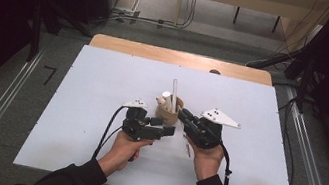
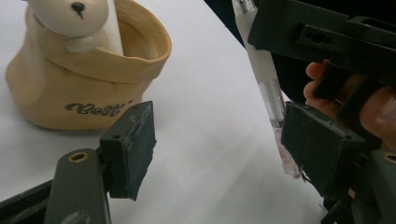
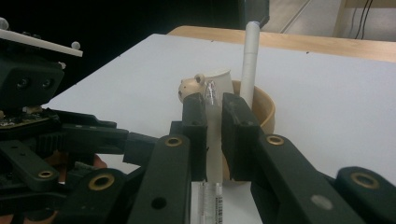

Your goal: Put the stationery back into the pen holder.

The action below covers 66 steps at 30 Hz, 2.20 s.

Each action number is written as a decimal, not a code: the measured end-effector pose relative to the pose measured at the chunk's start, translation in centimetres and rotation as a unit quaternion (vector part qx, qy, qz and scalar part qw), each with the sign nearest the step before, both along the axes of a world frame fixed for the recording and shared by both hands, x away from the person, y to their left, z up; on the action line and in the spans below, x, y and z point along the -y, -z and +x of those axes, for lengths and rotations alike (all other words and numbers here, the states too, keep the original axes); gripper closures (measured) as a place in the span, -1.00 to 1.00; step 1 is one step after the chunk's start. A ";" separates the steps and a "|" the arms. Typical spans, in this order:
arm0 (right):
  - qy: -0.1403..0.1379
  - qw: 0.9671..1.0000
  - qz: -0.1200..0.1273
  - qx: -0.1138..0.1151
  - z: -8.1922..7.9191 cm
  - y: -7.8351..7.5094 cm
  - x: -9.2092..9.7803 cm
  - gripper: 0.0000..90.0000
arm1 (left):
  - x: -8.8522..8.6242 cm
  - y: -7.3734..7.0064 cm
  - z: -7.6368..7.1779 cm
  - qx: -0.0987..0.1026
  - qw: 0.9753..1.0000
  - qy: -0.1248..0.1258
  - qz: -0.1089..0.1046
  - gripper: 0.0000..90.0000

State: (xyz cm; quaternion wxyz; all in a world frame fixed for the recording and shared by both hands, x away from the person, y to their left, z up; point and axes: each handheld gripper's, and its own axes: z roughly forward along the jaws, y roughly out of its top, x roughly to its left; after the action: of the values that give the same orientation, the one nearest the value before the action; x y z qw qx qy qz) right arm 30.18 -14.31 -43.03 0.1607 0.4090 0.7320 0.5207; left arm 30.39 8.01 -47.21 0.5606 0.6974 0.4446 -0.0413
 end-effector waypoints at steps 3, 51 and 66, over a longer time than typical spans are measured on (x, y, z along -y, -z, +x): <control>-0.003 1.000 -0.001 0.001 0.0 0.0 -0.2 0.75 | 0.3 0.0 0.1 -0.001 1.000 0.005 -0.003 -0.40; -0.037 0.999 0.018 0.016 -0.8 -0.3 -1.1 0.67 | 0.9 0.0 1.1 -0.020 0.995 0.047 -0.087 0.77; -0.053 0.998 0.034 0.001 -0.4 -0.4 0.5 0.02 | -0.2 -0.5 1.2 -0.009 0.995 0.028 -0.097 0.77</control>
State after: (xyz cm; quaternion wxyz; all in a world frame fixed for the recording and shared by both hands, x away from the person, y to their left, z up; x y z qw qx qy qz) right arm 29.74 -14.79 -42.61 0.1199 0.3744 0.7341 0.5537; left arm 31.54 8.26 -46.67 0.6198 0.6518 0.4239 -0.1062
